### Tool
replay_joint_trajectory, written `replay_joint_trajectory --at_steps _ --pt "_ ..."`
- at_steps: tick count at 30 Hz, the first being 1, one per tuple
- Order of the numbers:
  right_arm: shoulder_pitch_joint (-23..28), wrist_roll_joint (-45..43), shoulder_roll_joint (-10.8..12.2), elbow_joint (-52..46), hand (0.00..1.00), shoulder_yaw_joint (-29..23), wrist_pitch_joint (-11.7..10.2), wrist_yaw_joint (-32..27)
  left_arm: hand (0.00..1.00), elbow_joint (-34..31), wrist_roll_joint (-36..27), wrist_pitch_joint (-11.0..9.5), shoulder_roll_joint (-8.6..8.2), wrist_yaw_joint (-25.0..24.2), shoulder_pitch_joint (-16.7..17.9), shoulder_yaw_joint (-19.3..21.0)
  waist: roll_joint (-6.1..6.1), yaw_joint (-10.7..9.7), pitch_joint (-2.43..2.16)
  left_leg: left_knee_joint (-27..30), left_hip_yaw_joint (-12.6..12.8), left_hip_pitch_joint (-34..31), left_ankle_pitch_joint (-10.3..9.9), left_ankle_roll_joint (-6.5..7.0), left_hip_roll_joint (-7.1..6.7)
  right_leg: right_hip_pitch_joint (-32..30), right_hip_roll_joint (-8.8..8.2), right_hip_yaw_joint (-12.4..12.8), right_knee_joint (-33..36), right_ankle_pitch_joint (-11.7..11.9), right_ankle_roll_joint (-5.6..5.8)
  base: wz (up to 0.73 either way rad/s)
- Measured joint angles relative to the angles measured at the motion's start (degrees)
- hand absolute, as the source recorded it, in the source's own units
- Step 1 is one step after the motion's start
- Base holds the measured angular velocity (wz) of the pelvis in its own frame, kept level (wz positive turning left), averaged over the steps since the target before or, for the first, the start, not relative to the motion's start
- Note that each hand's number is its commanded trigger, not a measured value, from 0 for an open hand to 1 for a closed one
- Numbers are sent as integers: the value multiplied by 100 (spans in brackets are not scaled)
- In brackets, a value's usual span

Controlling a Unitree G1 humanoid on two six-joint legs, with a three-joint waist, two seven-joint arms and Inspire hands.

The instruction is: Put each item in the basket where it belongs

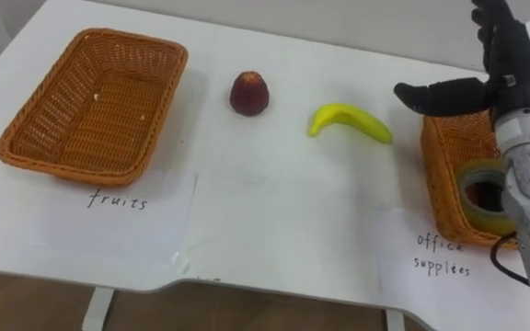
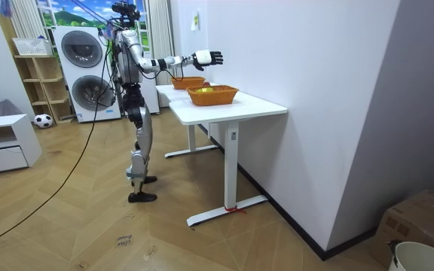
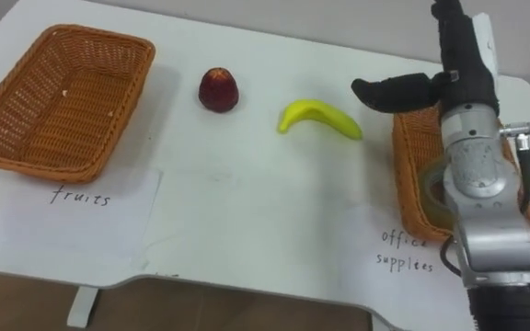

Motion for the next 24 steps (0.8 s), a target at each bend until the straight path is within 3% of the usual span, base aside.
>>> replay_joint_trajectory --at_steps 14,19,24 --pt "-6 685 -8 137 0 97 -2 342 0 -3 72 156 -2 -6 -11 -159 151 -25 -41 -16 12 168 0 1 10 137 -4 30 15 -1 1 -1" --pt "-162 751 -56 213 0 162 9 617 0 -9 90 189 -1 -32 17 -177 145 -38 -42 -25 11 223 0 0 12 222 1 26 15 -1 1 0" --pt "-206 684 -257 253 0 201 17 790 0 -123 92 254 1 -164 21 -190 65 -9 -54 -2 4 224 1 0 6 223 -1 25 17 -1 1 0"
